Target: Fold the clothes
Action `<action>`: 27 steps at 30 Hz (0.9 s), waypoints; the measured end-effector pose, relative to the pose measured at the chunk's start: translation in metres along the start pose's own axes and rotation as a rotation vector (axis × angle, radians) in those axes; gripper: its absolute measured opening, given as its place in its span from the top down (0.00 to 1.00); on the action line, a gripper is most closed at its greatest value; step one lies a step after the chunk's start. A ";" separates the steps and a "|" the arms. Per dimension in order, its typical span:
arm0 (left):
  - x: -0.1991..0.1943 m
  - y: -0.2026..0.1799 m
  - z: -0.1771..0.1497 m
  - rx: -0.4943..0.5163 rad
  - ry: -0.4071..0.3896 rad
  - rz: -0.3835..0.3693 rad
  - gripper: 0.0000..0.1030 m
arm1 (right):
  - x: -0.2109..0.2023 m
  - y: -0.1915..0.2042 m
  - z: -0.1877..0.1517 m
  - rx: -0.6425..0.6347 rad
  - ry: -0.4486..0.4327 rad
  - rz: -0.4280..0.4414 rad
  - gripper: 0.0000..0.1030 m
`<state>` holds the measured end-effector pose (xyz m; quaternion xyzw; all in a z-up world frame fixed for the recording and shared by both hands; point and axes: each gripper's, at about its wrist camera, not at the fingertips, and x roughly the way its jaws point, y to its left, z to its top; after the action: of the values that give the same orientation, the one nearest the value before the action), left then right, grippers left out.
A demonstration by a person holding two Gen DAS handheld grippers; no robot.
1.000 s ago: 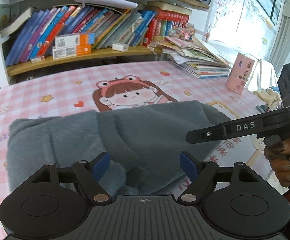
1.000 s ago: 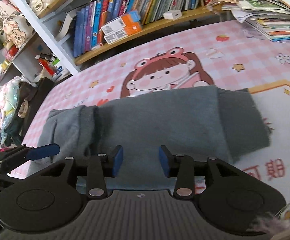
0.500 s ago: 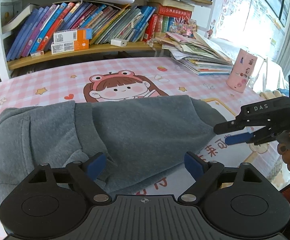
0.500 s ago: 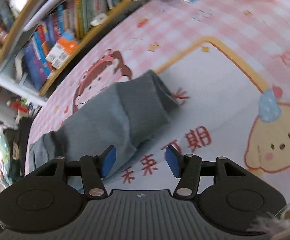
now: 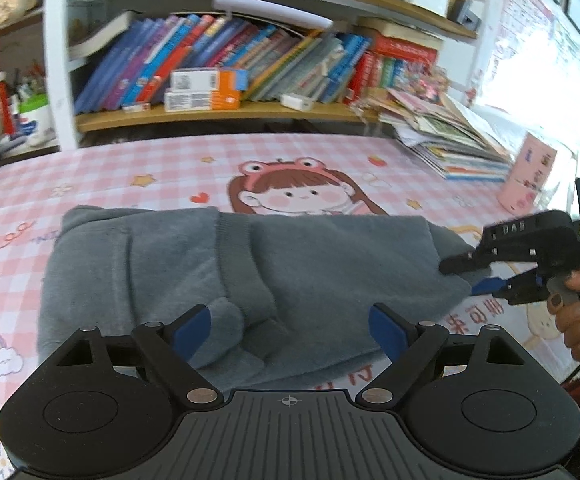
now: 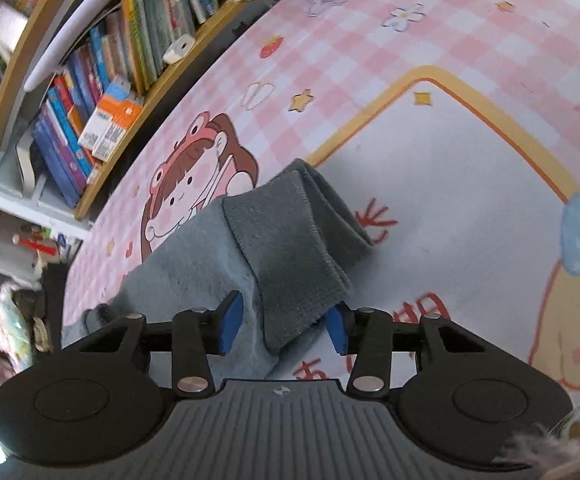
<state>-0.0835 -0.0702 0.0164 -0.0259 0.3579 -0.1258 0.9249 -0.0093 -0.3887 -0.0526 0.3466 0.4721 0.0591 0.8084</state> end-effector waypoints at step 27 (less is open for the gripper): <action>0.000 0.021 0.007 -0.080 -0.016 0.083 0.14 | 0.027 0.005 0.017 0.040 0.010 0.106 0.71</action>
<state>-0.0746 -0.0503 0.0188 -0.0489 0.3560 -0.0728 0.9304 0.0200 -0.3818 -0.0632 0.3871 0.4582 0.0940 0.7946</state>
